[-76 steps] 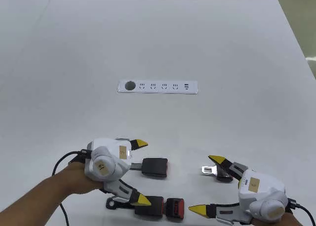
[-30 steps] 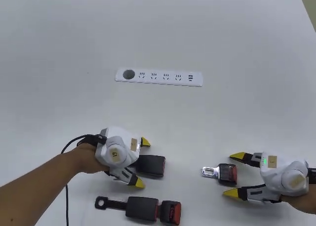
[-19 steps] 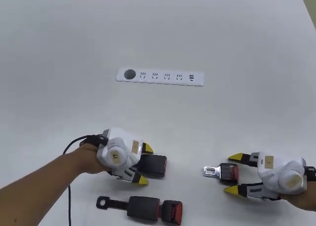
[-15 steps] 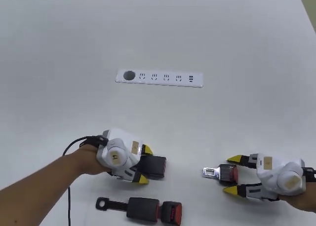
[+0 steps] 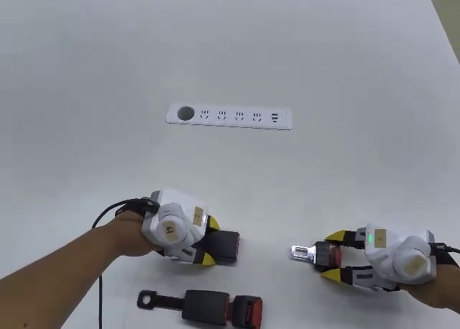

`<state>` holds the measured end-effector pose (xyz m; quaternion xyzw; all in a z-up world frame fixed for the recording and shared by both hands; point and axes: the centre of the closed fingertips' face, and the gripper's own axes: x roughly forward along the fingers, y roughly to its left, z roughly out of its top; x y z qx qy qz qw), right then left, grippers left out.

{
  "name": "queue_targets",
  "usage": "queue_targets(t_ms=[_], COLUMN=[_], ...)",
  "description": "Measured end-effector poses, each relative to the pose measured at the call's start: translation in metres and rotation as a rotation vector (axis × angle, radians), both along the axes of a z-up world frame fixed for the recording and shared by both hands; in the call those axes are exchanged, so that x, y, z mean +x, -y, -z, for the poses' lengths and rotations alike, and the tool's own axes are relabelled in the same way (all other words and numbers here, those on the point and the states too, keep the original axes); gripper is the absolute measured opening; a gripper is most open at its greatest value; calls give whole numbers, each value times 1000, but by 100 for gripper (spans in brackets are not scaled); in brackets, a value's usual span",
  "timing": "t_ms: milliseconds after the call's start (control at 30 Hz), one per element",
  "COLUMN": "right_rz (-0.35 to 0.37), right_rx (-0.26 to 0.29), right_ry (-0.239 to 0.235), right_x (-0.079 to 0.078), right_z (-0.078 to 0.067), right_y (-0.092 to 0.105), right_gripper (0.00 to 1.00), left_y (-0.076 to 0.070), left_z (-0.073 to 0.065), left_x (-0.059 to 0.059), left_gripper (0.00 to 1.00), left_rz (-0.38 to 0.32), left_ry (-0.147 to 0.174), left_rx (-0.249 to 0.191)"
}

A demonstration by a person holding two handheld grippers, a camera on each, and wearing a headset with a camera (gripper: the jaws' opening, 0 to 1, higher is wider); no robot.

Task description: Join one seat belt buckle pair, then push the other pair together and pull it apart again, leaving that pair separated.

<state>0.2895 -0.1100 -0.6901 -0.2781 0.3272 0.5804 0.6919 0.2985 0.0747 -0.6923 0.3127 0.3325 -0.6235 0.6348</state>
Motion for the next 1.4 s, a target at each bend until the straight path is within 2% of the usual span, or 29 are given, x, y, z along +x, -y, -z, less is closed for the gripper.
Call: queue_targets(t_ms=[133,533,867,1100,1400], right_rz=[-13,-54,-50,-52,-38], right_rx=[-10,-5,19,24,40], right_ry=[-3,-3,-3,-6,-1], right_x=[-1,-8,-6,-6,-4], right_z=[0,-4,-9,-9,-12], right_y=[-2,-24,-48,-57,-78], right_gripper=[32,32,32,32,32], left_y=[-1,0,1,0,0], left_z=[1,1,-2,0,1], left_x=[0,-2,-4,-4,-3], left_gripper=[34,34,34,34,34], left_rz=[-4,-16,-18,-18,-20], left_ry=[-2,-5,-8,-8,-10], left_rx=[8,25,41,48,52])
